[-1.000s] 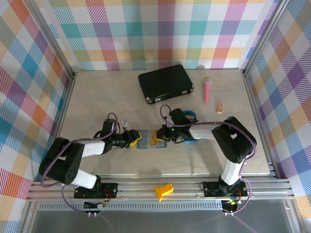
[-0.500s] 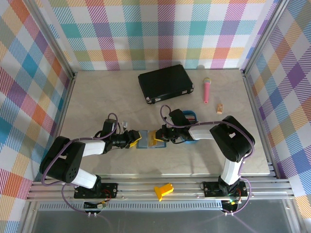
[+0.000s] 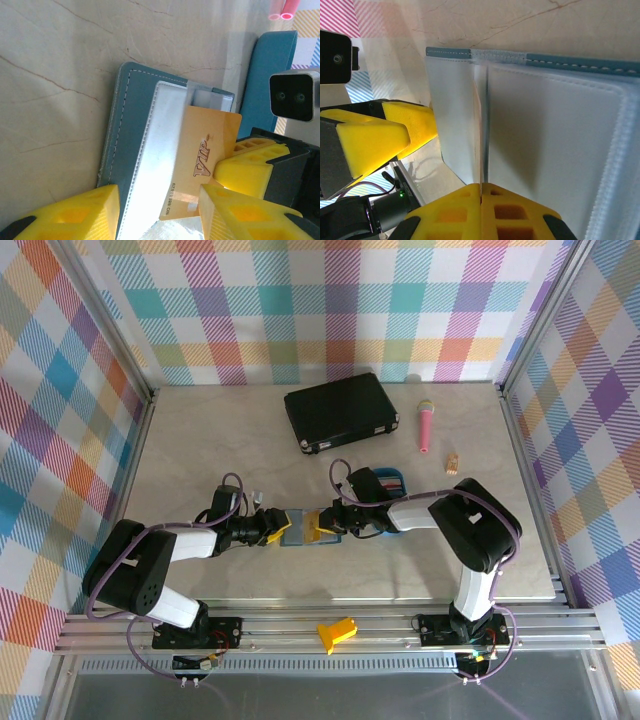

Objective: Put the credit cards into the card holder

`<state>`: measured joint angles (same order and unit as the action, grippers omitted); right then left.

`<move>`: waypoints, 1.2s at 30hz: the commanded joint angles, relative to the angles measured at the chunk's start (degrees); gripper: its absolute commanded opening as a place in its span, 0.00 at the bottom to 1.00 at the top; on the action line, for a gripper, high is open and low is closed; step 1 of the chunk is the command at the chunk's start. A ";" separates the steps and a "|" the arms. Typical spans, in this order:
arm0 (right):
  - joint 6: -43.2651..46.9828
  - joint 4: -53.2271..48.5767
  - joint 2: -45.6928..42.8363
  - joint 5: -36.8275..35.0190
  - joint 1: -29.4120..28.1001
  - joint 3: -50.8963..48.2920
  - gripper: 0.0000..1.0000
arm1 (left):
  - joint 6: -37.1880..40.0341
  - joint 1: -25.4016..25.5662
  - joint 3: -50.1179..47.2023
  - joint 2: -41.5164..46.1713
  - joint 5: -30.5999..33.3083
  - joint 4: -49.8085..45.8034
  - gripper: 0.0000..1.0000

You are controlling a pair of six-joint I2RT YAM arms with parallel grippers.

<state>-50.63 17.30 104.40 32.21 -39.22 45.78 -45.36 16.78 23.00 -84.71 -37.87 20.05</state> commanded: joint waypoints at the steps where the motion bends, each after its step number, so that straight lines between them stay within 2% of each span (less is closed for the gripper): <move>1: -0.56 1.67 1.47 0.68 -0.86 -0.55 0.00 | 0.97 0.41 -0.35 -1.07 0.51 1.27 0.46; 14: 2.81 3.86 2.36 -1.46 -1.29 -1.22 0.00 | 1.00 0.80 -0.25 -2.02 0.67 1.65 0.45; 23: 1.83 6.69 2.42 -3.57 -1.56 -2.43 0.00 | 1.03 1.16 0.26 -2.28 0.61 1.29 0.44; 36: 5.70 1.42 0.37 -7.23 -1.47 -0.62 0.00 | 1.15 1.22 0.62 -3.95 0.69 1.48 0.44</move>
<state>-47.05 21.80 105.60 28.56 -40.23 44.58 -45.39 17.15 23.07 -85.56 -38.37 20.69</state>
